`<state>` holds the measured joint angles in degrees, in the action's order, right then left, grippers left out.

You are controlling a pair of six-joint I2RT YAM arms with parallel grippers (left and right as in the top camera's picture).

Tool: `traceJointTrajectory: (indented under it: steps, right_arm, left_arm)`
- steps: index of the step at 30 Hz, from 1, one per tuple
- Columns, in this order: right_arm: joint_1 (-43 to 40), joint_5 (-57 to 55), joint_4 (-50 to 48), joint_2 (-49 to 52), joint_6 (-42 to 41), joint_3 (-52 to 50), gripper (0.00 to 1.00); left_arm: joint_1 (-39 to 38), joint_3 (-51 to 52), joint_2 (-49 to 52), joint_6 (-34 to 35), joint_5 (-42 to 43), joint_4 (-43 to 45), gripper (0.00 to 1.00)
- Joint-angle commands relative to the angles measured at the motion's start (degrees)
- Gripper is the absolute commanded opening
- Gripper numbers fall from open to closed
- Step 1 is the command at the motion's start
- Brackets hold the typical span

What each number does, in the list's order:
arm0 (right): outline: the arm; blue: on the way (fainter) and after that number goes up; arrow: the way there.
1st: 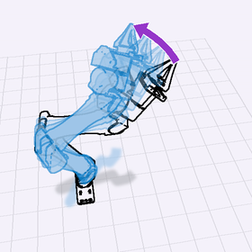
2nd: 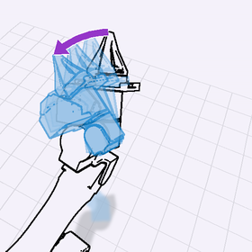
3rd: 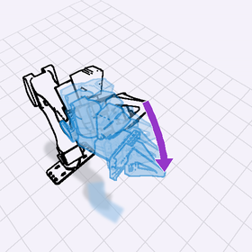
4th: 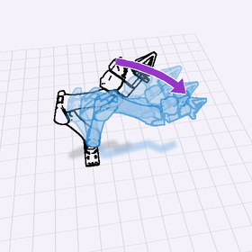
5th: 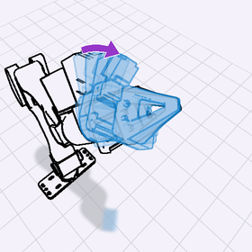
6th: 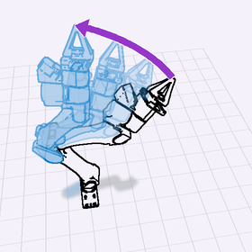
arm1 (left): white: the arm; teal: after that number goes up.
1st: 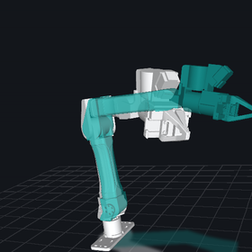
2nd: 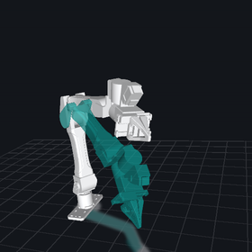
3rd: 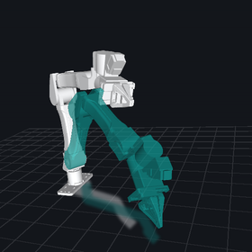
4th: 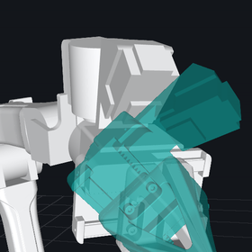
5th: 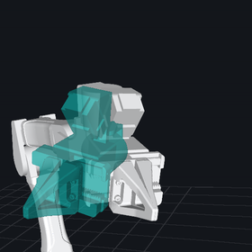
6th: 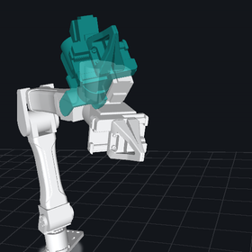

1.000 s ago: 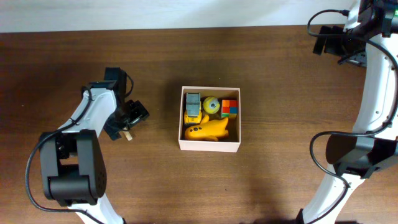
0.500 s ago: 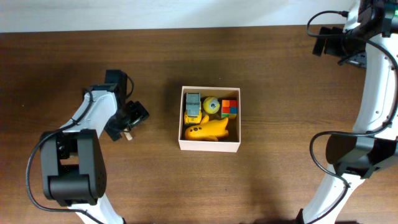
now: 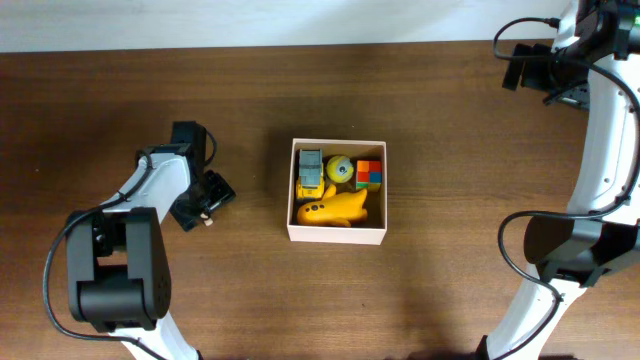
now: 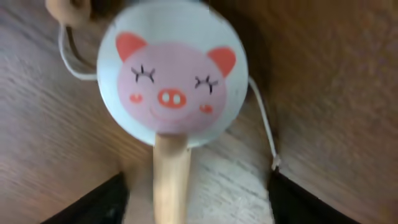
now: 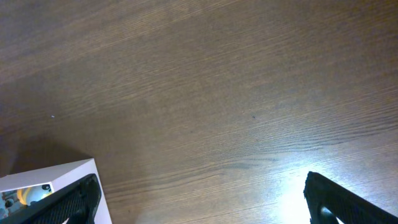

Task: Pack container
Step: 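Lower the left gripper onto the pig-face lollipop toy and grasp it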

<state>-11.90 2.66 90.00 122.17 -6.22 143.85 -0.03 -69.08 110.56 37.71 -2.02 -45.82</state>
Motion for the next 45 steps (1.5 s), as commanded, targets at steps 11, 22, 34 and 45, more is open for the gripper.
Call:
traceJointTrajectory:
  steps: [11, 22, 34, 45]
  right_arm:
    - [0.3, 0.3, 0.2, 0.4, 0.0, 0.7, 0.99]
    - [0.3, 0.3, -0.1, 0.4, 0.0, 0.7, 0.99]
    - [0.3, 0.3, -0.3, 0.4, 0.0, 0.7, 0.99]
    - [0.3, 0.3, -0.5, 0.4, 0.0, 0.7, 0.99]
  left_arm:
    - [0.2, 1.8, -0.8, 0.4, -2.5, 1.1, 0.35]
    - [0.2, 1.8, -0.8, 0.4, -2.1, 0.8, 0.24]
    - [0.2, 0.9, -0.9, -0.3, 3.5, 0.6, 0.23]
    - [0.2, -4.0, -0.9, -14.2, 10.1, -2.2, 0.23]
